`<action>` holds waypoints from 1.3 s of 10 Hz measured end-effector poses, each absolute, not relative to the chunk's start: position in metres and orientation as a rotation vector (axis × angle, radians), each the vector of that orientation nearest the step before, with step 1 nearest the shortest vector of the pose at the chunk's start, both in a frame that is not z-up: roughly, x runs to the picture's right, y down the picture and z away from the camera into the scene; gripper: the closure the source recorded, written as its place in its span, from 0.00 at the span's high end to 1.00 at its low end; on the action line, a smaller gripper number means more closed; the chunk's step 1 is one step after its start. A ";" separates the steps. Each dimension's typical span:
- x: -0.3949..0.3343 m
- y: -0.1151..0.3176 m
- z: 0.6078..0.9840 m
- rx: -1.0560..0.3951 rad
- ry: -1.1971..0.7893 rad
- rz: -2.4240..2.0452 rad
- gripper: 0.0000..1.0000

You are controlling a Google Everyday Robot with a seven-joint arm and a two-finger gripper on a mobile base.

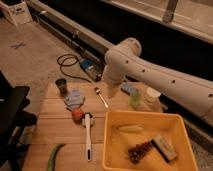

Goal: Place apple in paper cup

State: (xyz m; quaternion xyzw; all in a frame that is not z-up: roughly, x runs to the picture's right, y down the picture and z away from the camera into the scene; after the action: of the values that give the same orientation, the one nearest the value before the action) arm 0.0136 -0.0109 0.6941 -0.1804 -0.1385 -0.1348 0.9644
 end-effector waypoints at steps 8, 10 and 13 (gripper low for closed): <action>-0.115 0.025 0.721 -0.418 -0.438 -0.414 0.65; -0.113 0.025 0.721 -0.417 -0.437 -0.411 0.65; -0.116 0.026 0.720 -0.427 -0.438 -0.434 0.65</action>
State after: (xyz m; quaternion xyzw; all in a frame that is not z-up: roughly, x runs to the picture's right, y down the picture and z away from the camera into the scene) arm -0.1159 0.0255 0.7204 -0.2083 -0.2141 -0.2121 0.9305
